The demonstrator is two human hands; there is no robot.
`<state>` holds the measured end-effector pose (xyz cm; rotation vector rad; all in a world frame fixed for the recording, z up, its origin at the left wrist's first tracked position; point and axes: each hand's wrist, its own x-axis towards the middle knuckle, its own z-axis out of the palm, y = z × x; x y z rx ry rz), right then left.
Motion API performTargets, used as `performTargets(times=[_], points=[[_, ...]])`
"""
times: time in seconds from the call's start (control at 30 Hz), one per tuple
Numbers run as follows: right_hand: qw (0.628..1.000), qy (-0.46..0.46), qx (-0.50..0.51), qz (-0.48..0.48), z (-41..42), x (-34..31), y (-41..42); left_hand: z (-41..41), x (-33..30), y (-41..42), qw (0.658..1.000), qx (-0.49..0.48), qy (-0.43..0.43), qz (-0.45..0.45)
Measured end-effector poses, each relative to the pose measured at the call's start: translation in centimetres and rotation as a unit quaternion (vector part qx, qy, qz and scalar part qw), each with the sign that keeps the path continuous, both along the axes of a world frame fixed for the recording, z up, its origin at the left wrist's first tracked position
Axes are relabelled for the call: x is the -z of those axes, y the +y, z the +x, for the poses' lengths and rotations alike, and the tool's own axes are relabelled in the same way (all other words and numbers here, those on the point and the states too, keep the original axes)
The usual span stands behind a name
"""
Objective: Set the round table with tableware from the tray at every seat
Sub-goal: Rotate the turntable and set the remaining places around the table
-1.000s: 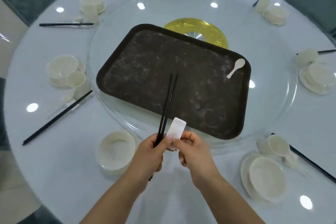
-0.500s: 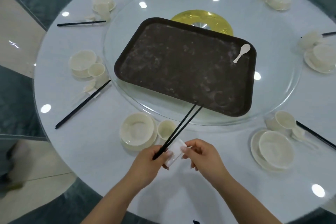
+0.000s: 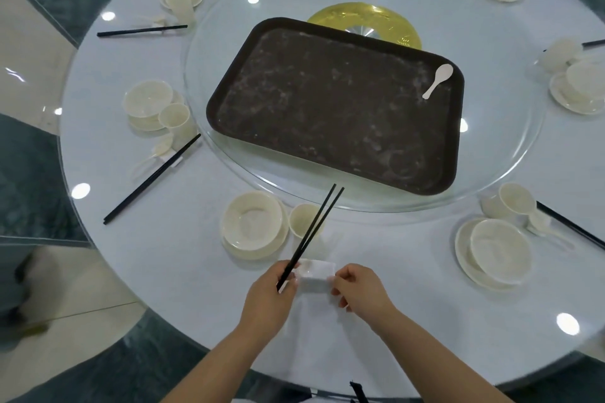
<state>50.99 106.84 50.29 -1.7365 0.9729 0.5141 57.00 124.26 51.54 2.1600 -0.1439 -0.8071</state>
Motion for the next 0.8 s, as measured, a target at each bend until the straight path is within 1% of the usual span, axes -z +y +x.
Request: performTargets(times=[0.1,0.33,0.6,0.8], points=[[0.999,-0.013,0.032,0.0,0.7,0.8,0.1,0.1,0.7,0.0,1.0,0.015,0.002,0.021],[0.998,-0.016,0.065,0.005,1.3,1.5,-0.1,0.6,0.8,-0.8,0.999,0.027,0.013,0.024],[0.998,-0.021,0.059,-0.015,1.3,2.0,0.0,0.5,0.9,-0.4,0.999,0.02,0.016,0.027],[0.998,-0.013,0.022,-0.056,1.2,1.9,-0.2,0.0,0.6,-0.2,0.999,0.02,0.045,-0.018]])
